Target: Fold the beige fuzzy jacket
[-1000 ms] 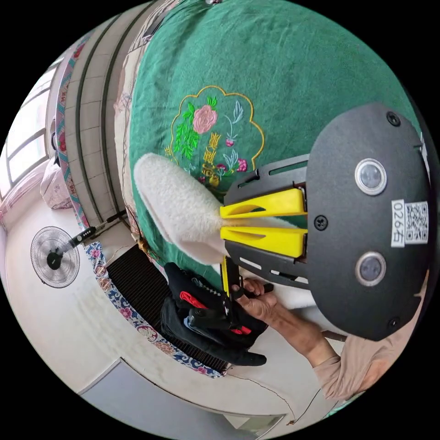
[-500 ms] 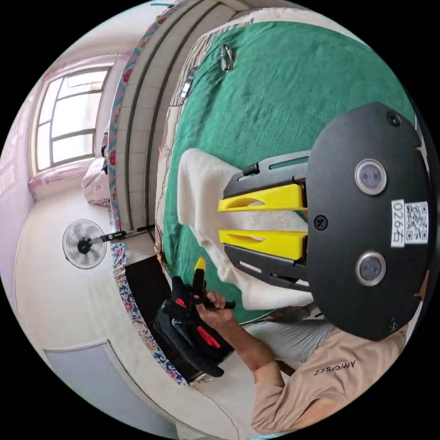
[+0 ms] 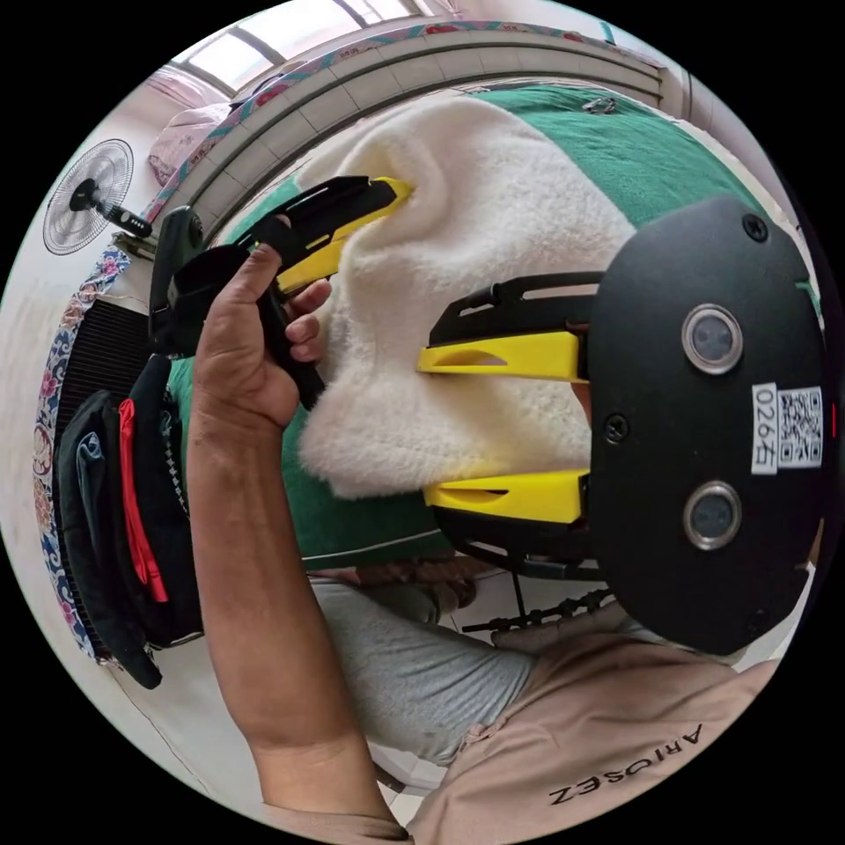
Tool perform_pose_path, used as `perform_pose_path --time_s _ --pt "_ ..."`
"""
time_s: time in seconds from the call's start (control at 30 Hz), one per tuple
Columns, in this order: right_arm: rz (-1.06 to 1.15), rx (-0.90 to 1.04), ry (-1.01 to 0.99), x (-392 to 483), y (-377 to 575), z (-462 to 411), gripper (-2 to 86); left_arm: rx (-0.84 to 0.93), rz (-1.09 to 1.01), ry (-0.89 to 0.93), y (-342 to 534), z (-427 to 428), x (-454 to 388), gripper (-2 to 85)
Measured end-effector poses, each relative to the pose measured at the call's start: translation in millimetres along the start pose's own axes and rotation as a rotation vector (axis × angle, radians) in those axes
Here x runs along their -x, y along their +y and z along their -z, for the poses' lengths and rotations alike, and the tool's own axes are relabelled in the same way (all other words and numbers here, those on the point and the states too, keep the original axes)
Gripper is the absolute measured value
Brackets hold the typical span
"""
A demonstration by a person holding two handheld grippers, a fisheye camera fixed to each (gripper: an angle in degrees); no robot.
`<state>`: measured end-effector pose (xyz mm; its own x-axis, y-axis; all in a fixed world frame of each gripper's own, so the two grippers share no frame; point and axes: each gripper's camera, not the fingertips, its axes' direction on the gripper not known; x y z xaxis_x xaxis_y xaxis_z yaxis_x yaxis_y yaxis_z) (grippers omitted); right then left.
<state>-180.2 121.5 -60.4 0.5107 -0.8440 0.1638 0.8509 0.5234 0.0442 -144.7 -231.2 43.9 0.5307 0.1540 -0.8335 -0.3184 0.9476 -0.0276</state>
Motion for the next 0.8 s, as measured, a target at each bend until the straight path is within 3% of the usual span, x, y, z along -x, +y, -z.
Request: perform_pose_path --time_s 0.3,0.43,0.57,0.7,0.8 --pt "-0.013 -0.032 -0.045 -19.6 20.6 24.5 10.3 -0.112 0.000 0.133 -10.9 -24.2 3.4 14.1" --pt "-0.108 -0.071 -0.173 -55.5 38.2 41.9 7.4 -0.084 -0.068 0.113 -28.8 -49.5 -21.8 17.3" --pt "-0.270 -0.184 -0.359 -105.2 71.7 68.9 0.1 0.005 -0.030 0.031 -50.4 -73.9 -37.4 11.4" --pt "-0.395 -0.267 -0.506 -146.4 108.7 88.9 -0.6 -0.085 0.029 0.088 -57.0 -80.2 -49.9 5.8" --pt "-0.462 -0.358 -0.580 -174.7 144.0 113.8 -0.8 -0.126 0.014 0.026 -63.3 -90.7 -81.5 5.2"
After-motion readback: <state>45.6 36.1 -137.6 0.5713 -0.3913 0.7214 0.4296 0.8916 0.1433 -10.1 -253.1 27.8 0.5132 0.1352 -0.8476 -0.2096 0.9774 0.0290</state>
